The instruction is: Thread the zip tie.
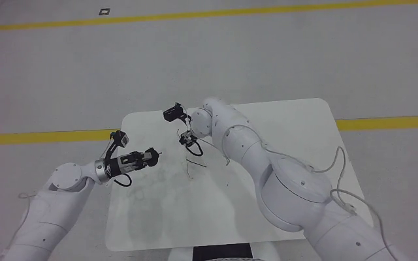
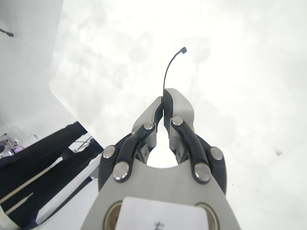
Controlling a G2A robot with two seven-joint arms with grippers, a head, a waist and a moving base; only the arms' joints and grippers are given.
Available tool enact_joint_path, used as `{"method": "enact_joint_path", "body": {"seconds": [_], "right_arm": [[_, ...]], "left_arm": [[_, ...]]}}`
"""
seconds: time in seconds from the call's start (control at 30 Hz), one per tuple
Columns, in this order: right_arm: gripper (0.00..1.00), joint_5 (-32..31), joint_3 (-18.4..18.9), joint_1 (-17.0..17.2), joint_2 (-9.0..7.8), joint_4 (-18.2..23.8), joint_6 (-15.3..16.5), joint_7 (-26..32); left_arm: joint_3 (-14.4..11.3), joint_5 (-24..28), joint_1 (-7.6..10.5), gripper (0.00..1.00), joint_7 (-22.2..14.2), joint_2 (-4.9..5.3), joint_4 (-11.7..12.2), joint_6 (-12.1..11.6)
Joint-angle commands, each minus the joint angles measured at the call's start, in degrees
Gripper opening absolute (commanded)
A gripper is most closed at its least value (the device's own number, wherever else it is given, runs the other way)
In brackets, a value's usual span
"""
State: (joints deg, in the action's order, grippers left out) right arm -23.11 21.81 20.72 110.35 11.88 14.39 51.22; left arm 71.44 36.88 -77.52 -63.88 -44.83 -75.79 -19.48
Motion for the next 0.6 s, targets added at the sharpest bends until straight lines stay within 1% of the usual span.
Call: {"method": "enact_joint_path", "body": {"seconds": [0.0,0.1,0.2,0.33,0.43,0.57], "right_arm": [[0.00,0.3,0.5,0.0,-0.38,0.4,-1.3,-0.7],[0.00,0.9,1.5,0.4,-1.13,2.0,-2.9,-1.8],[0.00,1.2,2.6,1.2,-2.13,4.5,-5.7,-3.3],[0.00,0.9,4.2,2.7,-4.23,9.3,-8.5,-4.9],[0.00,0.3,6.0,4.5,-6.66,14.9,-10.0,-4.1],[0.00,-1.1,9.7,8.5,-11.13,24.6,-10.0,-3.0]], "left_arm": [[0.0,0.0,0.00,0.00,0.0,0.00,0.0,0.0],[0.0,0.0,0.00,0.00,0.0,0.00,0.0,0.0],[0.0,0.0,0.00,0.00,0.0,0.00,0.0,0.0],[0.0,0.0,0.00,0.00,0.0,0.00,0.0,0.0],[0.0,0.0,0.00,0.00,0.0,0.00,0.0,0.0],[0.0,0.0,0.00,0.00,0.0,0.00,0.0,0.0]]}}
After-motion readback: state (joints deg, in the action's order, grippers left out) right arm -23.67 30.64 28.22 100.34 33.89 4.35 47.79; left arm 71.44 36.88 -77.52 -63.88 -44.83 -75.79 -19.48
